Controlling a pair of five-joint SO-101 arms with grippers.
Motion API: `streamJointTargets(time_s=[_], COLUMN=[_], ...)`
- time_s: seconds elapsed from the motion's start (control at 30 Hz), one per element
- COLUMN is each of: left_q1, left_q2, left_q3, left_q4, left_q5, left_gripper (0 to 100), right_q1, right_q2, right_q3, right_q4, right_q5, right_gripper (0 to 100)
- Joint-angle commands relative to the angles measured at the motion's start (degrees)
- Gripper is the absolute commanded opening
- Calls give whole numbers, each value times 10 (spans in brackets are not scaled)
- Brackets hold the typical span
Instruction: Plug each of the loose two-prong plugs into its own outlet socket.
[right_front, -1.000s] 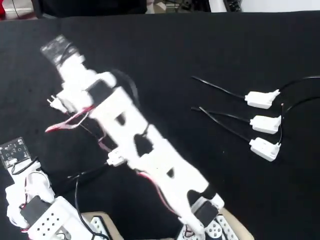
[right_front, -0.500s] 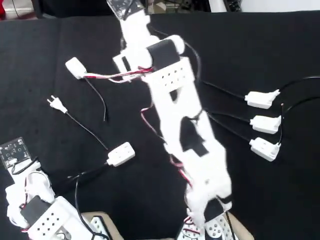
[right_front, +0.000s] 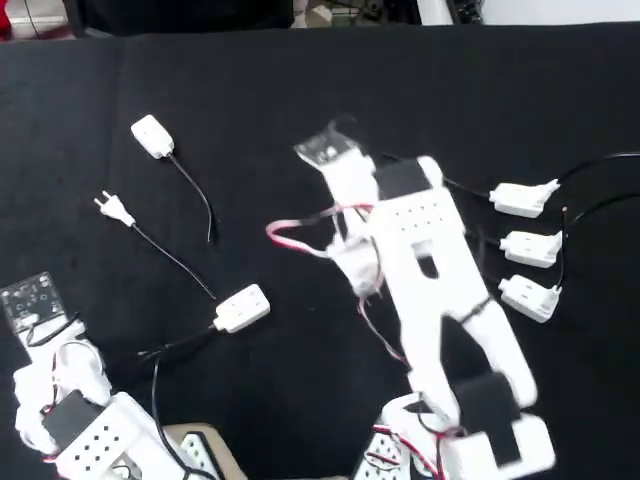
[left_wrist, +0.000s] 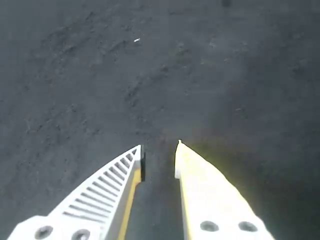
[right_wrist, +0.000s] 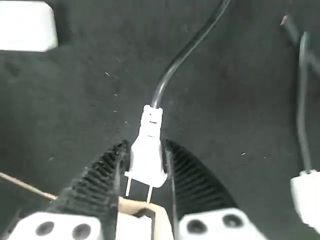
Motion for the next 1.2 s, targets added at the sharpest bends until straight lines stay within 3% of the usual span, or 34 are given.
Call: streamJointTargets(time_s=[0.0,0.17,0.53,0.67,1.0,1.17], left_q1=[58,149,519,618,741,747], left_q2=[-6,-6,-1,23,326,489], left_q3=[10,-20,-119,-145,-279,-306], left_q4=[-33,-50,-35,-6,-10,-60], left_q5=[-1,2,34,35,6,-38], left_gripper=[122,123,127,172,181,181], right_q1=[18,9,47,47,47,49], right_q2=[-32,-35,-37,-37,-37,-36], right_q3=[124,245,347,351,354,355], right_q4=[-124,-273,-348,-352,-353,-353], right_q5=[6,4,4,3,3,3], right_gripper=[15,15,15,15,15,15])
